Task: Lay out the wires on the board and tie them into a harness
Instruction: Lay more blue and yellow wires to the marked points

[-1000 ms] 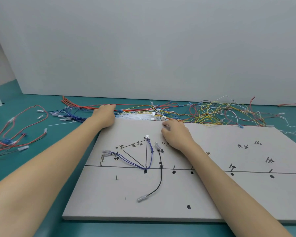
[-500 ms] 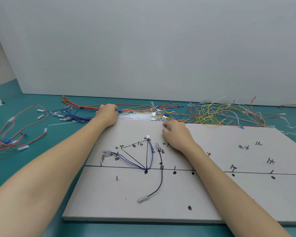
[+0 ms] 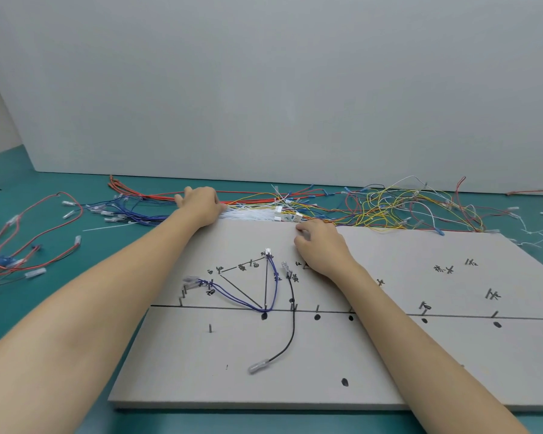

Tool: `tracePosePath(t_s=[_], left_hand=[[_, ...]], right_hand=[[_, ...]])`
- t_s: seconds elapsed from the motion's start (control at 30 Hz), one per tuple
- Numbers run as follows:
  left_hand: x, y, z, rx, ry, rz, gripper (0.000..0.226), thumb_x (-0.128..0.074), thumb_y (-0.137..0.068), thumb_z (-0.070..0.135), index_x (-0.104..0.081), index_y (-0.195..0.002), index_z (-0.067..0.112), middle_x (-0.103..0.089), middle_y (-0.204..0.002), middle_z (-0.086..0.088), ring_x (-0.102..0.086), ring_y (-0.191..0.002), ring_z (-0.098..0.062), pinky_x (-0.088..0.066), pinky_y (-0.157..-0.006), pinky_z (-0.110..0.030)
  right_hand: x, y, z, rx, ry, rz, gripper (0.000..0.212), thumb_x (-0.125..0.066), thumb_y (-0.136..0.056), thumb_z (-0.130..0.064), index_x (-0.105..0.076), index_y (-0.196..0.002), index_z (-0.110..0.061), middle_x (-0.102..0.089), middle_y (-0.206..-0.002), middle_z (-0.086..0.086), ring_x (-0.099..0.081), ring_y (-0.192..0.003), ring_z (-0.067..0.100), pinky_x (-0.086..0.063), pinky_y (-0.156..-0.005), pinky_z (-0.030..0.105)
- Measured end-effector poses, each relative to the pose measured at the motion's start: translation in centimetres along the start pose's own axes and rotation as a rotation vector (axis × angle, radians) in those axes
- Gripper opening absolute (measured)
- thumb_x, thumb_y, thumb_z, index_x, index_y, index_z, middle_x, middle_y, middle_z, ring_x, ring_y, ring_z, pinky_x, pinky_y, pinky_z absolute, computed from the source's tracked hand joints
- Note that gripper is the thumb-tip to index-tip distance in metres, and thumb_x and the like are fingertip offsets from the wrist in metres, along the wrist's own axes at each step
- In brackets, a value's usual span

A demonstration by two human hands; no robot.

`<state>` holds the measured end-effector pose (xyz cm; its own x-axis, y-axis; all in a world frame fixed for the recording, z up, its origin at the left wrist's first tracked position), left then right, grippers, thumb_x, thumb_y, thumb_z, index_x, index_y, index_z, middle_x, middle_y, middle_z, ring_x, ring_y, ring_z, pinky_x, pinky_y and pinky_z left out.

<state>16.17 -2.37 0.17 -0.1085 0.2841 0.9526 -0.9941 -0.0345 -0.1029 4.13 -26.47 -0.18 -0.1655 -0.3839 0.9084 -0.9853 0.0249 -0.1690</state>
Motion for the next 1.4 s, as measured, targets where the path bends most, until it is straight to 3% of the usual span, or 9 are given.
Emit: tracePosePath(t_s=[0.13,0.63,0.73,0.8,0.87,1.03,1.17,1.33,1.4], left_hand=[[-0.1,-0.1,-0.2,0.052,0.028,0.019,0.038,-0.035,-0.103,0.037,-0.061,-0.101,0.009,-0.059,-0.117,-0.017,-0.037,-0.123,-0.037,-0.028,-0.1,-0.049],[0.2,-0.1,-0.5,0.101,0.242,-0.027,0.014,-0.069,-0.086,0.03,-0.074,-0.093,0.018,-0.065,-0.109,-0.004,-0.038,-0.124,-0.032,-0.03,-0.097,-0.042],[0.7,0.0,-0.6,0.095,0.451,0.008,0.004,-0.077,-0.079,0.02,-0.073,-0.08,0.019,-0.068,-0.098,-0.004,-0.054,-0.107,-0.027,-0.043,-0.093,-0.036],[0.9,0.1,-0.6,0.112,0.6,-0.016,0.009,-0.08,-0.076,0.016,-0.075,-0.083,0.012,-0.066,-0.083,-0.005,-0.056,-0.08,-0.02,-0.049,-0.071,-0.029],[1.2,0.2,-0.9,0.153,0.67,-0.031,0.015,-0.078,-0.074,0.014,-0.076,-0.086,0.006,-0.058,-0.072,-0.005,-0.045,-0.061,-0.018,-0.038,-0.053,-0.022],[1.3,0.2,-0.9,0.209,0.866,-0.087,0.025,-0.081,-0.073,0.019,-0.075,-0.094,0.008,-0.068,-0.094,-0.008,-0.057,-0.086,-0.018,-0.041,-0.063,-0.025],[1.4,0.4,-1.3,0.369,1.045,-0.08,0.025,-0.08,-0.071,0.018,-0.072,-0.094,0.014,-0.071,-0.093,-0.001,-0.049,-0.063,-0.007,-0.03,-0.053,-0.022],[2.3,0.8,-0.4,0.267,1.143,-0.044,0.006,-0.076,-0.081,0.026,-0.07,-0.081,0.028,-0.069,-0.096,0.011,-0.055,-0.089,-0.005,-0.033,-0.063,-0.026],[2.5,0.8,0.0,0.242,1.23,-0.05,0.005,-0.073,-0.085,0.028,-0.068,-0.085,0.027,-0.069,-0.095,0.012,-0.053,-0.083,-0.003,-0.033,-0.067,-0.026]], right_hand=[[0.0,0.0,0.1,-0.001,0.003,0.002,0.033,-0.043,-0.093,-0.021,-0.061,-0.118,-0.01,-0.055,-0.131,0.008,-0.042,-0.119,0.03,-0.037,-0.092,0.038],[-0.2,-0.2,0.3,-0.008,-0.021,0.001,0.037,-0.043,-0.093,-0.022,-0.059,-0.125,-0.018,-0.053,-0.133,0.005,-0.041,-0.122,0.029,-0.035,-0.095,0.037],[-0.2,-0.2,0.3,-0.01,-0.015,0.001,0.038,-0.044,-0.092,-0.023,-0.058,-0.128,-0.019,-0.053,-0.135,0.005,-0.041,-0.123,0.029,-0.035,-0.096,0.038],[-0.2,-0.3,0.3,-0.01,-0.015,0.004,0.039,-0.044,-0.092,-0.023,-0.058,-0.128,-0.019,-0.053,-0.135,0.005,-0.04,-0.123,0.029,-0.035,-0.097,0.038],[-0.2,-0.3,0.3,-0.011,-0.018,0.007,0.038,-0.044,-0.092,-0.023,-0.058,-0.128,-0.019,-0.053,-0.135,0.004,-0.04,-0.123,0.029,-0.034,-0.097,0.038],[-0.3,-0.3,0.4,-0.016,-0.027,0.0,0.04,-0.044,-0.093,-0.024,-0.056,-0.131,-0.02,-0.052,-0.137,0.004,-0.039,-0.125,0.028,-0.033,-0.099,0.038],[-0.3,-0.3,0.4,-0.017,-0.023,-0.003,0.04,-0.043,-0.093,-0.024,-0.055,-0.132,-0.02,-0.051,-0.138,0.004,-0.039,-0.125,0.028,-0.033,-0.099,0.038],[-0.3,-0.2,0.4,-0.017,-0.034,-0.004,0.04,-0.044,-0.093,-0.023,-0.055,-0.132,-0.019,-0.051,-0.137,0.005,-0.039,-0.125,0.028,-0.033,-0.099,0.038],[-0.2,-0.3,0.4,-0.015,-0.027,-0.002,0.041,-0.044,-0.093,-0.023,-0.056,-0.132,-0.019,-0.051,-0.138,0.004,-0.039,-0.125,0.028,-0.033,-0.099,0.038]])
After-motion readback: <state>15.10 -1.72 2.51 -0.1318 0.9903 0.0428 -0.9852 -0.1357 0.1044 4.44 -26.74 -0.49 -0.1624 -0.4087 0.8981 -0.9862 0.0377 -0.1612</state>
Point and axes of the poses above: each hand's wrist, its own y-axis away from the middle knuckle, its own x-axis out of the back of the hand, z = x × y, the point moved 7 cm from there along -y, towards the middle knuckle
